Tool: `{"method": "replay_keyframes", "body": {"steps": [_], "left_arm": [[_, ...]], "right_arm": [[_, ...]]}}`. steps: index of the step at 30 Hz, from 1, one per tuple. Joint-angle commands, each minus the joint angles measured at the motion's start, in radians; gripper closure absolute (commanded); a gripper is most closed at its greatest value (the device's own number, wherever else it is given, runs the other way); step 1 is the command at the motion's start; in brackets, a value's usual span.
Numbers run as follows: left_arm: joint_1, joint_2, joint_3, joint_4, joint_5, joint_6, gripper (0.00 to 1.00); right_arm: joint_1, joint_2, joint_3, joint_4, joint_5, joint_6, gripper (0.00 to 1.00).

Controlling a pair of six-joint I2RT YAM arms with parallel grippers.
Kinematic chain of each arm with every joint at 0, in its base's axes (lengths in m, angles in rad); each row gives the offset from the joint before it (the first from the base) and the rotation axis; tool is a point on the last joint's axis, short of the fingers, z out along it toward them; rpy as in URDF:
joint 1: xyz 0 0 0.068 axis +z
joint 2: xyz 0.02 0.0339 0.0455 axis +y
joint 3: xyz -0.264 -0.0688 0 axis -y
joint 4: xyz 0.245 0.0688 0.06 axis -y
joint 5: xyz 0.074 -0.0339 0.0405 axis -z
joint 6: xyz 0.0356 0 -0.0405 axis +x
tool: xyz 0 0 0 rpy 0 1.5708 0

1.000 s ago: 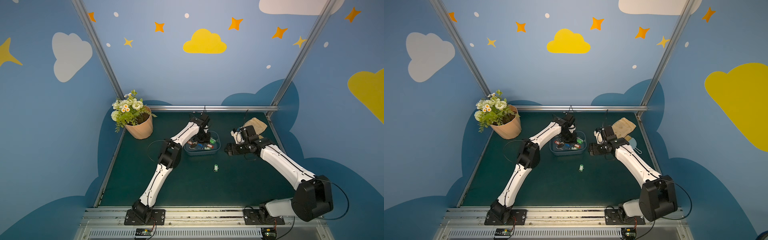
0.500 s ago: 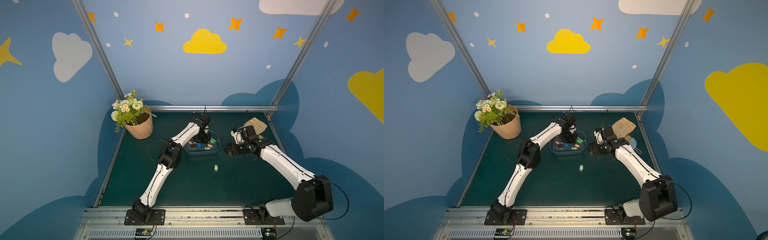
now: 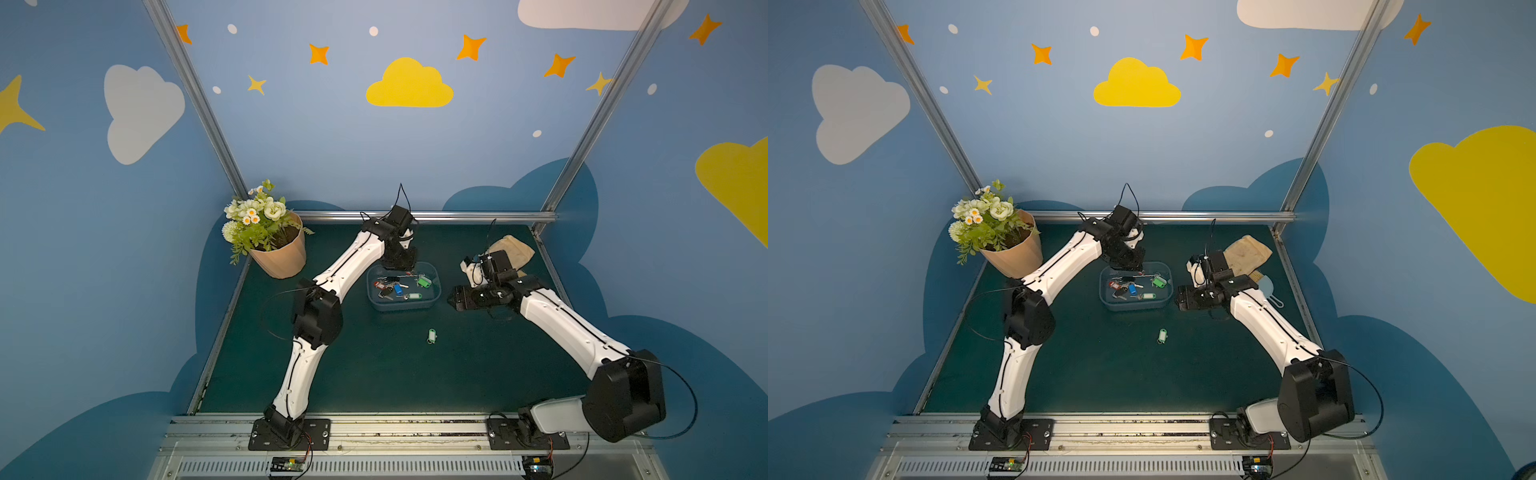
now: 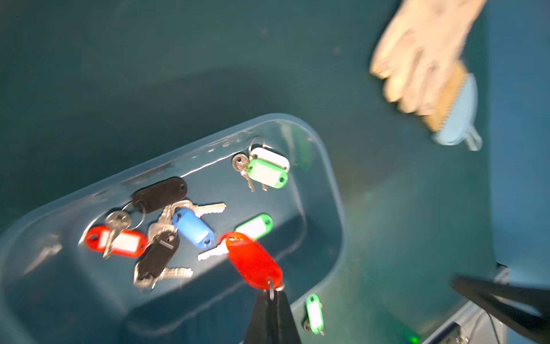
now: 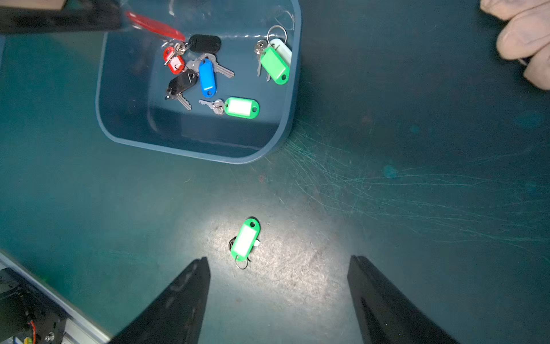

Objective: Take the keys out of the storage box
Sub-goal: Pick up the key from the storage box, then place the key at the center of the board.

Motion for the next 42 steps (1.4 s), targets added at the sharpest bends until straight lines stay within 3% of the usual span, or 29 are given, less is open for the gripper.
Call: {"method": "replay_keyframes", "body": {"steps": [1,7,13,22,30,37,42], "left_arm": [[-0.010,-0.118,-0.129,0.013,0.022,0.043,0.97],[-0.058,-0.360,-0.478,0.136,0.109,0.065,0.98],[-0.109,-0.474,-0.763,0.284,0.154,0.037,0.98],[-0.165,-0.433,-0.910,0.383,0.138,0.015,0.98],[-0.165,-0.340,-0.894,0.416,0.127,0.020,0.97],[-0.163,-0.294,-0.906,0.433,0.123,0.017,0.85],[-0.152,-0.308,-0.904,0.420,0.098,0.014,0.55]], "right_arm": [[-0.003,0.020,0.047,0.005,-0.046,-0.017,0.21],[-0.002,0.052,0.089,0.017,-0.064,-0.009,0.21],[-0.001,0.079,0.122,0.024,-0.069,-0.001,0.21],[0.000,0.087,0.143,-0.006,-0.064,-0.006,0.20],[0.003,0.067,0.122,-0.025,-0.058,-0.004,0.20],[0.007,0.056,0.108,-0.035,-0.053,-0.007,0.21],[0.009,0.066,0.131,-0.045,-0.065,-0.025,0.20]]}}
